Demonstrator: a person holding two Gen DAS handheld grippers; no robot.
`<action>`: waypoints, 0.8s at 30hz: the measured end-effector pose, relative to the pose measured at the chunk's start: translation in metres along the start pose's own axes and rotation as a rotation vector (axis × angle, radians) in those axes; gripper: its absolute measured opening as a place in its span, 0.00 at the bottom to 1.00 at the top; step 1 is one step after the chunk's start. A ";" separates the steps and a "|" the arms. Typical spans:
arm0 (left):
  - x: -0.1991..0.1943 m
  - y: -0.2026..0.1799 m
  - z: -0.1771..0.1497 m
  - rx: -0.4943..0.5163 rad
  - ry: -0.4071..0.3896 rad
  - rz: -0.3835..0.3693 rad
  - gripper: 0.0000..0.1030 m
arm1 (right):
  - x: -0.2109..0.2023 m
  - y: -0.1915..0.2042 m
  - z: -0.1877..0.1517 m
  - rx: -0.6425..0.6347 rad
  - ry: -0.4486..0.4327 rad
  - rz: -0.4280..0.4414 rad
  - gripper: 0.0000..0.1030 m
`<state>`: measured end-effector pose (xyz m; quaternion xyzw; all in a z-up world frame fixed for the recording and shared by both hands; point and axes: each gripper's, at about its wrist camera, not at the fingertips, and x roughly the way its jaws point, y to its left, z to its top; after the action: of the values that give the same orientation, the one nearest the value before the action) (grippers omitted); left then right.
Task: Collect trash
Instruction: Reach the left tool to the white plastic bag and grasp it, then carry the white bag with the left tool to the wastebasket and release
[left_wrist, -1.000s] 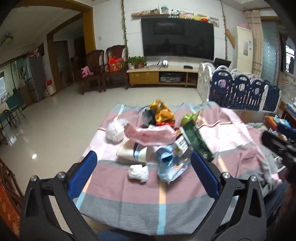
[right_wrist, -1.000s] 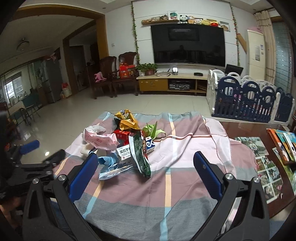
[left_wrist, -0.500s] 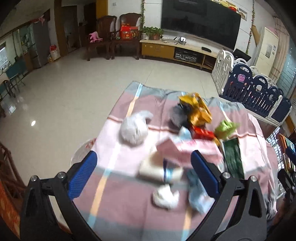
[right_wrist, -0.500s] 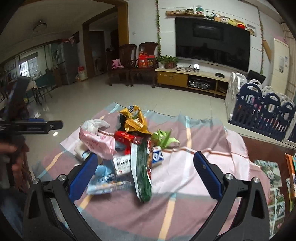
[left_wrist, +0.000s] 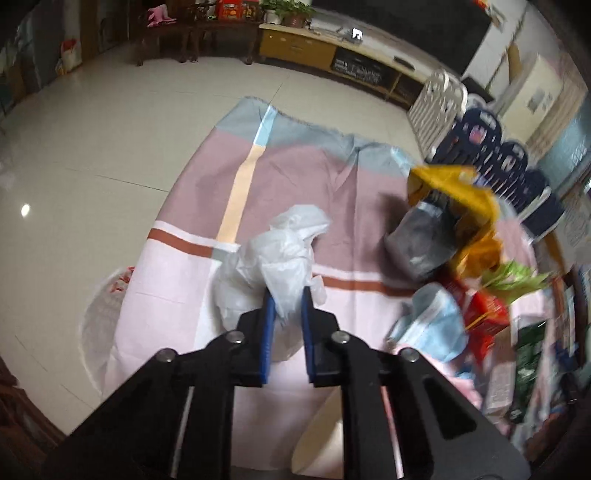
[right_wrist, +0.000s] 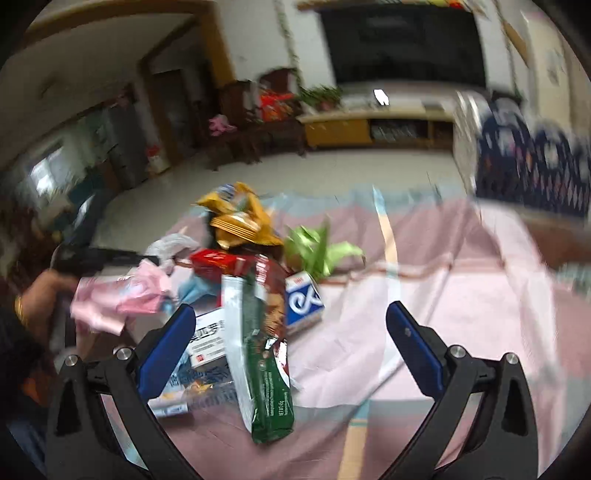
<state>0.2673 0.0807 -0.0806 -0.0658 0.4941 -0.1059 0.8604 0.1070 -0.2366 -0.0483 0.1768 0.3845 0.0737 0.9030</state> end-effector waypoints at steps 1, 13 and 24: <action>-0.007 -0.003 0.001 0.023 -0.014 -0.015 0.12 | -0.003 -0.005 -0.002 0.052 0.015 0.004 0.97; -0.150 0.000 -0.022 0.042 -0.261 0.104 0.12 | -0.077 0.036 0.024 0.119 -0.052 0.004 0.97; -0.150 0.128 -0.023 -0.120 -0.174 0.248 0.12 | -0.037 0.107 0.029 -0.170 0.029 -0.131 0.97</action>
<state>0.1890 0.2410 0.0051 -0.0645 0.4273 0.0369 0.9010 0.1024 -0.1552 0.0358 0.0732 0.4008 0.0496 0.9119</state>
